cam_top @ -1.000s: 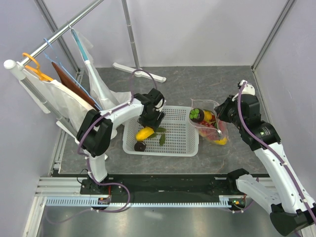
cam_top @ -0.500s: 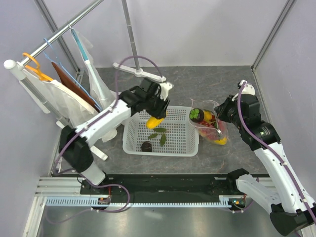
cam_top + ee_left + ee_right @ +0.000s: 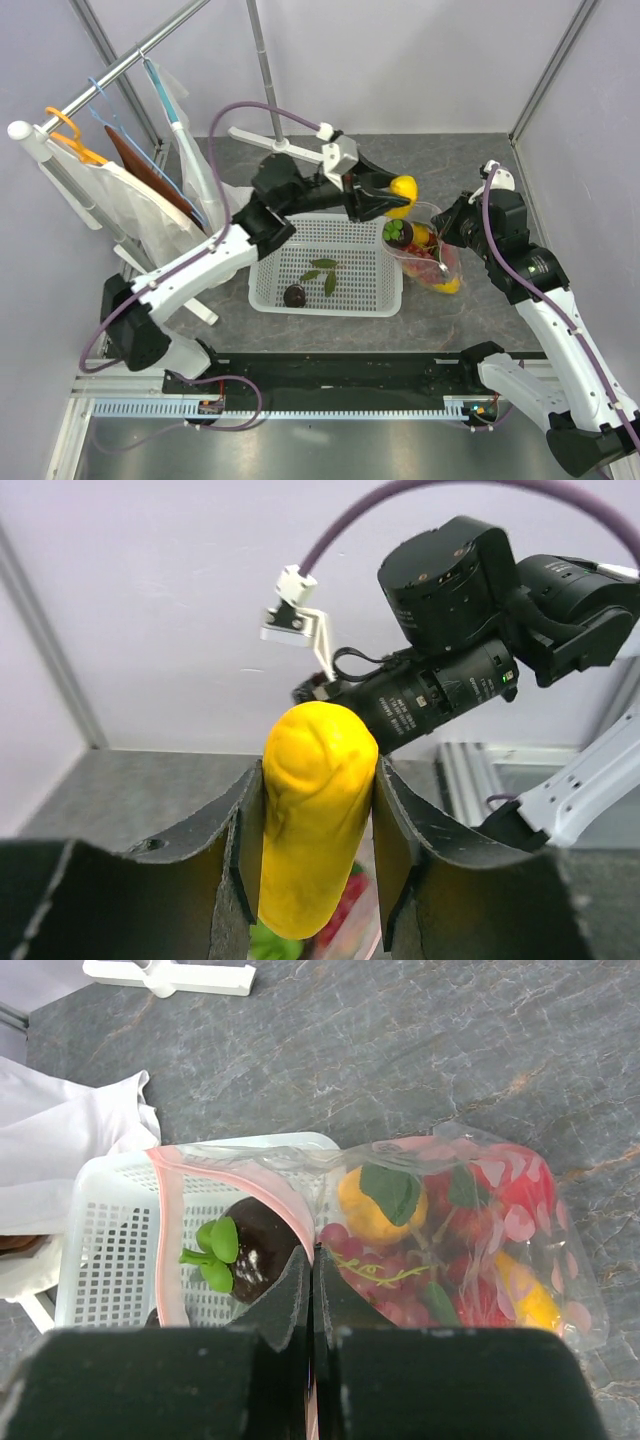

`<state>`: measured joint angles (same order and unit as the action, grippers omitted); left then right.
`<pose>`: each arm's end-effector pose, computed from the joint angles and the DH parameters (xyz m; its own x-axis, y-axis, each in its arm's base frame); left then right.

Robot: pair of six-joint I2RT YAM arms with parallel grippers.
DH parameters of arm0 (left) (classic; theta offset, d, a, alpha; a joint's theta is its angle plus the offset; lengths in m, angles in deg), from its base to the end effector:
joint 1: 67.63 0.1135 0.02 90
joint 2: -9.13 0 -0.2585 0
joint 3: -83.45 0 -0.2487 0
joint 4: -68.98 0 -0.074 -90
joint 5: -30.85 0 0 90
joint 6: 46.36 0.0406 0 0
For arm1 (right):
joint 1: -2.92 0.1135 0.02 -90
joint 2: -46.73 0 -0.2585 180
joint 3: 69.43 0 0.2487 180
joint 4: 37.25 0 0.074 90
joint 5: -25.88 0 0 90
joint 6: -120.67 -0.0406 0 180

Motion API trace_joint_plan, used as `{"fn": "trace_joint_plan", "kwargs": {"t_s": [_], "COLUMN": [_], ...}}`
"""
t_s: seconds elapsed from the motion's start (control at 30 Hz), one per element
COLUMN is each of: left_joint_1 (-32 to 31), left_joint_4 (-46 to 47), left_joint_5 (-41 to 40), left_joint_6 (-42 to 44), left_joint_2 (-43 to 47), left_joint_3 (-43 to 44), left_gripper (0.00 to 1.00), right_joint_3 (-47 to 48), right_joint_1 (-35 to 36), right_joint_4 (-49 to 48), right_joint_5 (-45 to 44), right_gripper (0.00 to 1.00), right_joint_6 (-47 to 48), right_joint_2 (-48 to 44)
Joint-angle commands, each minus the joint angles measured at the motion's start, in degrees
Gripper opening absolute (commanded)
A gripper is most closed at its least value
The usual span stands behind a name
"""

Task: Place the food in the zip-top bag and seal the zipper
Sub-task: Pick up the fake fruit from the bin, then place the fake fruit in the zipper food storage bag.

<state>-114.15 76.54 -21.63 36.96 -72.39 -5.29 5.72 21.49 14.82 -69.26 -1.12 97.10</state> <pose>0.2080 -0.2553 0.4428 0.0897 -0.2287 -0.9693 0.9928 0.0979 0.0688 0.1743 0.0547 0.3644 -0.4968 0.3866 -0.7770 0.0235 0.9010 0.4333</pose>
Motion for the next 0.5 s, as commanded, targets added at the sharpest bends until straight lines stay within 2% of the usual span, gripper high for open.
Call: {"fn": "trace_joint_plan", "kwargs": {"t_s": [0.0,0.13,0.33,0.47], "left_joint_1": [-3.91,-5.94,-7.97,-8.23], "left_joint_4": [11.44,11.53,10.22,5.47], "left_joint_5": [-5.06,-19.98,-30.37,-37.34], "left_joint_6": [-12.97,-26.61,-32.69,-38.66], "left_joint_2": [-5.67,-8.65,-12.26,-13.58], "left_joint_3": [2.68,1.46,1.54,1.37], "left_gripper": [0.1,0.12,0.16,0.17], "right_joint_3": [3.32,3.76,4.29,4.9], "right_joint_1": [-0.2,-0.2,-0.11,-0.2], "right_joint_4": [-1.72,-2.34,-2.6,-2.51], "right_joint_5": [0.58,-0.21,-0.74,-2.31], "right_gripper": [0.0,0.0,0.0,0.0], "right_joint_6": [-0.9,-1.26,-1.52,-2.05], "right_joint_2": [0.08,-0.1,0.34,0.78]}}
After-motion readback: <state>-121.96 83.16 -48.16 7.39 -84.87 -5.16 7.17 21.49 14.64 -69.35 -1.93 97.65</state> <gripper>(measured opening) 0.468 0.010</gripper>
